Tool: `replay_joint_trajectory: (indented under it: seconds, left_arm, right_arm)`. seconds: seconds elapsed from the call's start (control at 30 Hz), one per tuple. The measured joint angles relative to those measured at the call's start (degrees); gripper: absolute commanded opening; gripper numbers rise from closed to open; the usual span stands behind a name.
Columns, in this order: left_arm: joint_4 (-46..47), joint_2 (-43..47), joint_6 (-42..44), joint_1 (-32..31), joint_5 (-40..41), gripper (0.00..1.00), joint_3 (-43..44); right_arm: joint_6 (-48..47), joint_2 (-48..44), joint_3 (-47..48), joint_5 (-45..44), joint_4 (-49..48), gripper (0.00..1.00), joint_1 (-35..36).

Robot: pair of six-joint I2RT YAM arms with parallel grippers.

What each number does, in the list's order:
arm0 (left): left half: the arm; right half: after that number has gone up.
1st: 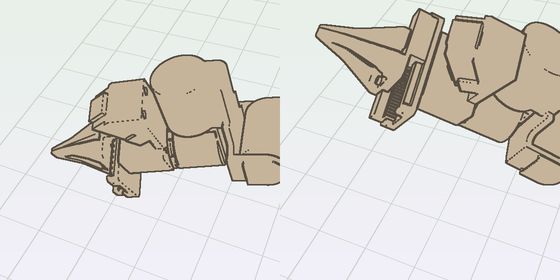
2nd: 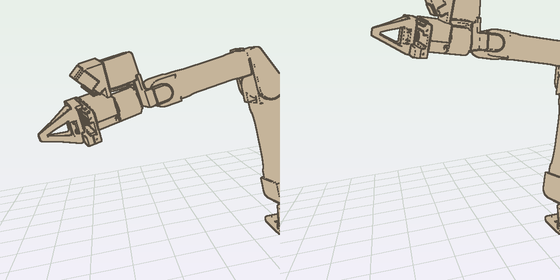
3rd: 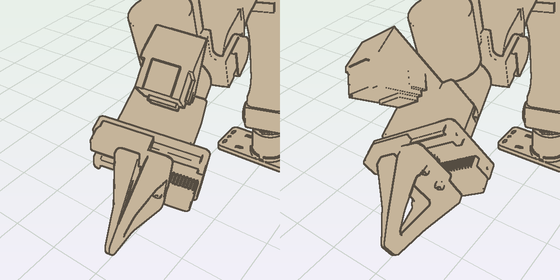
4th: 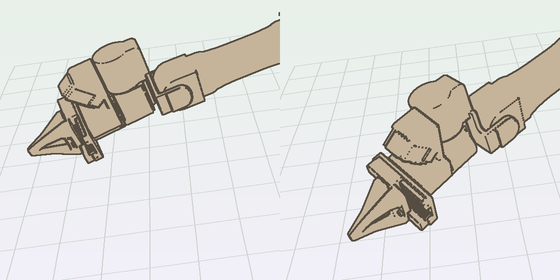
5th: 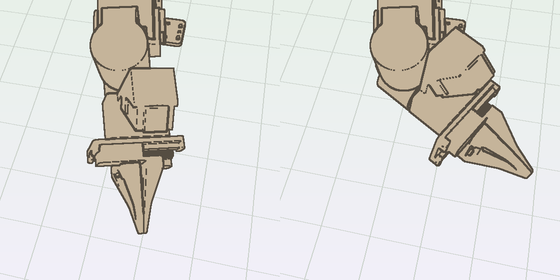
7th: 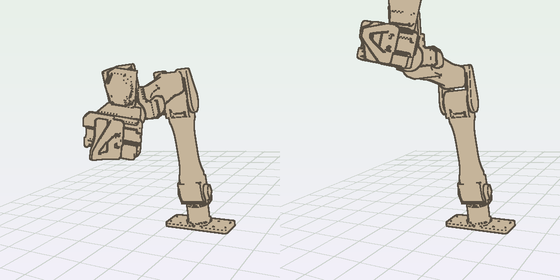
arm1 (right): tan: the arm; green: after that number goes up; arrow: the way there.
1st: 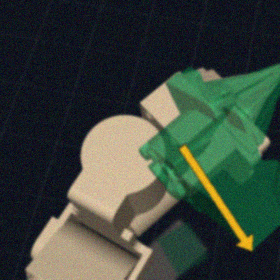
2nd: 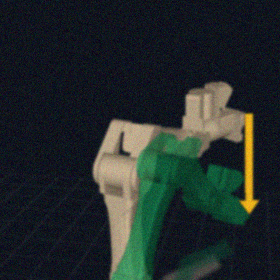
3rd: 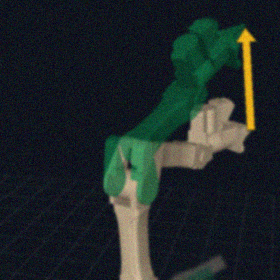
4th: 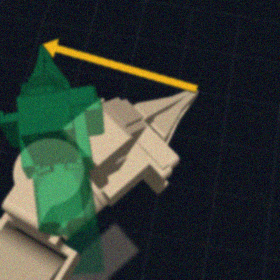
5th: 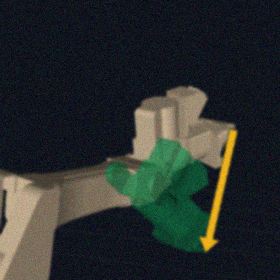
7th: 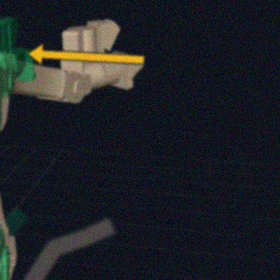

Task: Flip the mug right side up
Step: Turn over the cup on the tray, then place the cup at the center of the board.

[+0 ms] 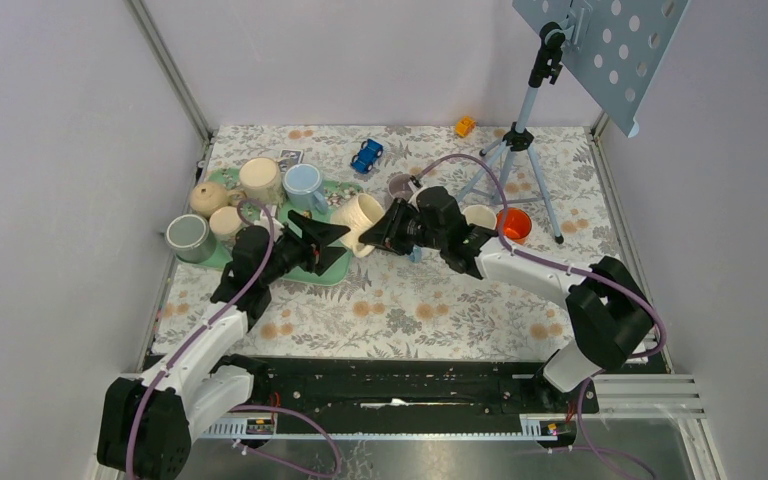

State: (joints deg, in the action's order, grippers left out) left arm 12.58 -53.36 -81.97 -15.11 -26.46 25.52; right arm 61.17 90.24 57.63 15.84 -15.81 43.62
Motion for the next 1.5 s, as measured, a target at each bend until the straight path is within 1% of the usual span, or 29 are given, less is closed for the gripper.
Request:
replay_joint_trajectory:
  seconds: [0.17,0.23,0.3,0.63,0.9,1.1,1.3,1.5]
  left_arm:
    - [-0.79,0.00,2.08,0.00,0.04,0.89,1.44]
    - [-2.08,0.00,3.32,0.00,0.07,0.93,2.78]
    - [-3.28,0.00,4.61,0.00,0.13,0.95,4.09]
    - [-10.05,0.00,10.99,0.00,1.49,0.96,10.03]
    - [-11.65,-0.02,13.25,0.00,1.86,0.96,10.82]
    - [-12.98,-0.39,14.49,0.00,1.88,0.96,11.52]
    - [-13.22,-0.92,15.56,0.00,2.12,0.96,12.72]
    - [-13.38,-2.69,16.59,0.00,2.21,0.96,14.23]
  right_arm:
    - [-3.02,-0.09,0.96,-0.76,5.51,0.00,0.00]
    - [-3.98,-0.09,1.49,-1.18,7.41,0.00,0.00]
    - [-4.70,-0.09,1.84,-1.40,8.28,0.00,0.00]
    - [-7.26,-2.80,3.78,-1.40,12.70,0.00,0.00]
    - [-10.47,-7.96,4.35,-1.99,19.17,0.00,-0.02]
    - [-13.62,-15.13,4.24,-5.38,25.99,0.00,-0.02]
    - [-17.33,-24.48,3.52,-9.88,33.22,0.00,-0.02]
    - [-19.87,-30.05,1.68,-13.46,39.01,0.00,0.00]
